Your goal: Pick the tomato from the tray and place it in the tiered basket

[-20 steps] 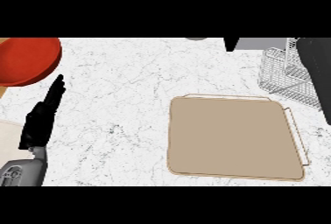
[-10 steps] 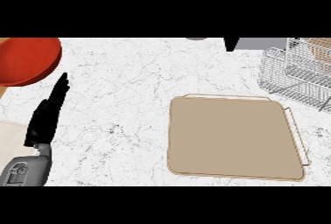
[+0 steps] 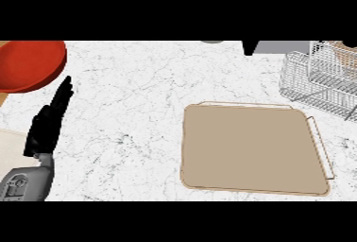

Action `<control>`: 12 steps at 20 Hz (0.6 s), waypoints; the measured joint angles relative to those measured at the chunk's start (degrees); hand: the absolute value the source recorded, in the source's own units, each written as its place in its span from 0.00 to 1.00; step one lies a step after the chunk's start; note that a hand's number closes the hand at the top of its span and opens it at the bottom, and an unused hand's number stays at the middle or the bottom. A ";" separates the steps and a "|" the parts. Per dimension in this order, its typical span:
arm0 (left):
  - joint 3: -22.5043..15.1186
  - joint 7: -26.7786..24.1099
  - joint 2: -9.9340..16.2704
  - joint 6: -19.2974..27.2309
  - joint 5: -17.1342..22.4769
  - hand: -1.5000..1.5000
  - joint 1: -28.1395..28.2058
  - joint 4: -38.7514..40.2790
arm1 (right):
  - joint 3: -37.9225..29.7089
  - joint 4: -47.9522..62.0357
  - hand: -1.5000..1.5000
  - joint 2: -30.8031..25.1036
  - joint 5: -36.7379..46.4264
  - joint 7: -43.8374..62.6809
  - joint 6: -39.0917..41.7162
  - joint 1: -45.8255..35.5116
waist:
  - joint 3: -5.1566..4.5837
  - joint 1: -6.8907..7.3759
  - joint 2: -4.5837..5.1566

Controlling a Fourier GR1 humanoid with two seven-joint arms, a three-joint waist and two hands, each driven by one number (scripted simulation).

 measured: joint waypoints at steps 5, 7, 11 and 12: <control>-0.23 -0.10 -0.44 0.24 -0.53 0.50 0.93 -0.67 | -4.74 3.87 0.00 0.55 -4.70 -2.53 0.94 1.06 | 0.01 0.04 -0.02; -0.08 -0.27 -0.55 0.26 -0.53 0.50 0.21 -0.03 | -6.85 5.32 0.00 0.53 -6.68 -2.12 1.68 0.75 | -0.07 0.10 0.01; 0.38 -0.17 -0.35 -0.46 -0.05 0.50 0.56 -0.70 | -9.50 6.77 0.00 0.39 -9.11 -3.80 0.91 0.70 | -0.41 0.31 -0.20; 0.13 -0.33 -0.55 -0.23 -0.46 0.50 0.89 -0.77 | -10.37 6.58 0.00 0.56 -9.96 -4.96 -0.37 1.27 | -0.54 0.34 -0.27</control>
